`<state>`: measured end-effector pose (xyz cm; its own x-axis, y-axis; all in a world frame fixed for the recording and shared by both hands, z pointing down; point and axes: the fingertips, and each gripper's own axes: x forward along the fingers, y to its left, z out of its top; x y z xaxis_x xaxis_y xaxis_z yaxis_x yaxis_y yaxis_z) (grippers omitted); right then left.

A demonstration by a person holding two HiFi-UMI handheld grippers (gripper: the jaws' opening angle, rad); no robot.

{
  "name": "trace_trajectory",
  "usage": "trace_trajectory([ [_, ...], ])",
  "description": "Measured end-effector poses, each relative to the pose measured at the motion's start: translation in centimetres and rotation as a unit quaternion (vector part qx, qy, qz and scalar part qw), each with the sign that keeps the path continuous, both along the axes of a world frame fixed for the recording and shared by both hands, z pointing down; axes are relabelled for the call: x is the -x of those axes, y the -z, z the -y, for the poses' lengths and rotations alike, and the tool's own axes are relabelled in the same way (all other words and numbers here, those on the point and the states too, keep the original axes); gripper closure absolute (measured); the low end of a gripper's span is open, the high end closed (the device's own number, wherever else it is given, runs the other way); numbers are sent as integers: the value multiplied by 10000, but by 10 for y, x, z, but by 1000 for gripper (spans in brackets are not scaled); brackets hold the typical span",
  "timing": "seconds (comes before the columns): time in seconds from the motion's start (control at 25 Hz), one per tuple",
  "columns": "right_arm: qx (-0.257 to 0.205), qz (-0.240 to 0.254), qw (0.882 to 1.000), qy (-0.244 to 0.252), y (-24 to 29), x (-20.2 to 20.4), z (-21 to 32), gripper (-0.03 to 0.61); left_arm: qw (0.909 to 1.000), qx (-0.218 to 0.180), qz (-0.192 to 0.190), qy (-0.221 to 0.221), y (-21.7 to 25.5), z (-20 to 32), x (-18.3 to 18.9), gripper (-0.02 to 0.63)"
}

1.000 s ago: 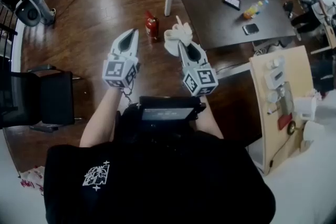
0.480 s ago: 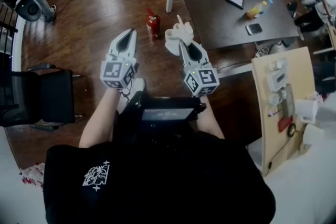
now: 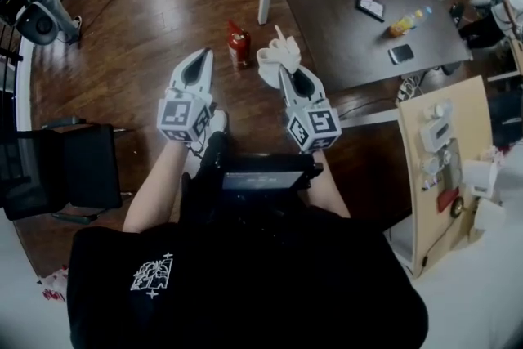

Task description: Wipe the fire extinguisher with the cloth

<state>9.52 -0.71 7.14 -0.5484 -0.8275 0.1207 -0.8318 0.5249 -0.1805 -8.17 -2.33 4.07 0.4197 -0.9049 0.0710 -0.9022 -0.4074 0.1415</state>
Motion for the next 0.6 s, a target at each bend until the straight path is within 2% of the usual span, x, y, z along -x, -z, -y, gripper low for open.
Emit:
trace_trajectory([
  [0.28,199,-67,9998,-41,-42,23,53,485,9996,103,41,-241,-38,60,16,612],
  [0.44,222,-93,9997,-34,-91,40,91,485,9993,164,-42,-347,-89,90,26,612],
  [0.6,182,-183,9997,36,-164,59,128,485,9991,136,-38,-390,-153,122,41,612],
])
